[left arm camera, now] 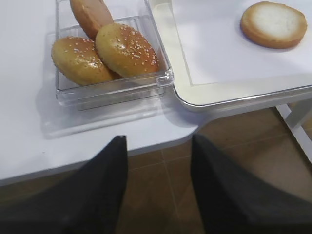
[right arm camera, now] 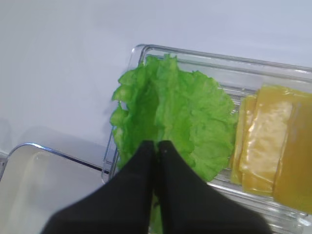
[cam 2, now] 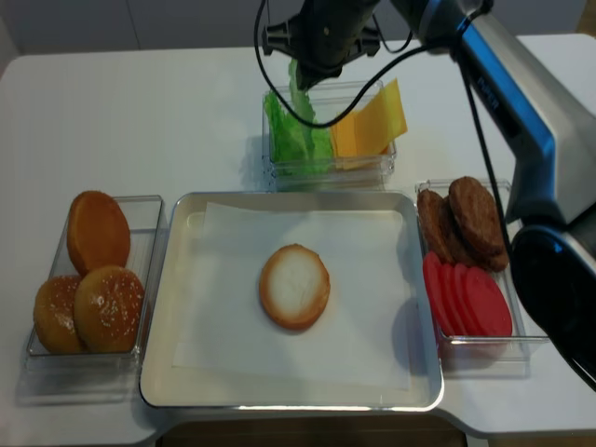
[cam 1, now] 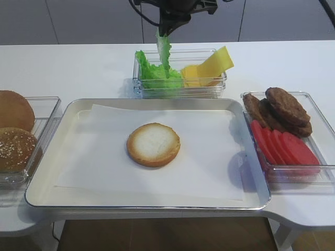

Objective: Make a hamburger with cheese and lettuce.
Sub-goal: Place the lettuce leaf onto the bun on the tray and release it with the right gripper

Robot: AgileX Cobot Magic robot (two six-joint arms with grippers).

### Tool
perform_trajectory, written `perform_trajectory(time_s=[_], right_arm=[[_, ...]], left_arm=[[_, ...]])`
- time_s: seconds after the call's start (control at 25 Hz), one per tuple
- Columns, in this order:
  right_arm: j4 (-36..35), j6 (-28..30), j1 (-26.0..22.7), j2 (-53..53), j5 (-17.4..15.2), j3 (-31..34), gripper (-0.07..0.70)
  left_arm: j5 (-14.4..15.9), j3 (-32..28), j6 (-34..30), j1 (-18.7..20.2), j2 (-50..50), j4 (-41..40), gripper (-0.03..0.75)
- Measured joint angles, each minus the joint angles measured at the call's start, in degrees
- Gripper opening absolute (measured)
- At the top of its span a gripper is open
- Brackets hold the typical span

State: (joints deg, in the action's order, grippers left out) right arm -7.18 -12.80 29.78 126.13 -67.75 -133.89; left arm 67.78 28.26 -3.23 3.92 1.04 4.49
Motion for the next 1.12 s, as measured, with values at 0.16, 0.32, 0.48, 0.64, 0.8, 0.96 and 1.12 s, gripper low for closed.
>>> perform_trajectory(time_s=[0.16, 0.32, 0.48, 0.64, 0.8, 0.96, 1.12], right_arm=[[0.6, 0.2, 0.0, -1.2, -1.5, 0.0, 0.029], [0.8, 0.4, 0.0, -2.1, -2.9, 0.0, 0.029], [0.9, 0.9, 0.0, -3.6, -4.3, 0.0, 0.029], [1.0, 0.9, 0.0, -5.4, -4.5, 0.0, 0.029], [0.2, 1.2, 0.0, -6.2, -4.6, 0.0, 0.029], [-1.8, 1.5, 0.0, -6.7, -4.7, 0.0, 0.029], [-2.1, 1.7, 0.0, -8.8, -4.7, 1.6, 0.029]], left_arm=[[0.0, 0.0, 0.0, 0.0, 0.0, 0.0, 0.324], [0.0, 0.0, 0.0, 0.0, 0.0, 0.0, 0.324], [0.0, 0.0, 0.0, 0.0, 0.0, 0.0, 0.324], [0.0, 0.0, 0.0, 0.0, 0.0, 0.0, 0.324], [-0.1, 0.0, 0.0, 0.0, 0.0, 0.0, 0.324], [-0.1, 0.0, 0.0, 0.0, 0.0, 0.0, 0.324], [-0.1, 0.0, 0.0, 0.0, 0.0, 0.0, 0.324]])
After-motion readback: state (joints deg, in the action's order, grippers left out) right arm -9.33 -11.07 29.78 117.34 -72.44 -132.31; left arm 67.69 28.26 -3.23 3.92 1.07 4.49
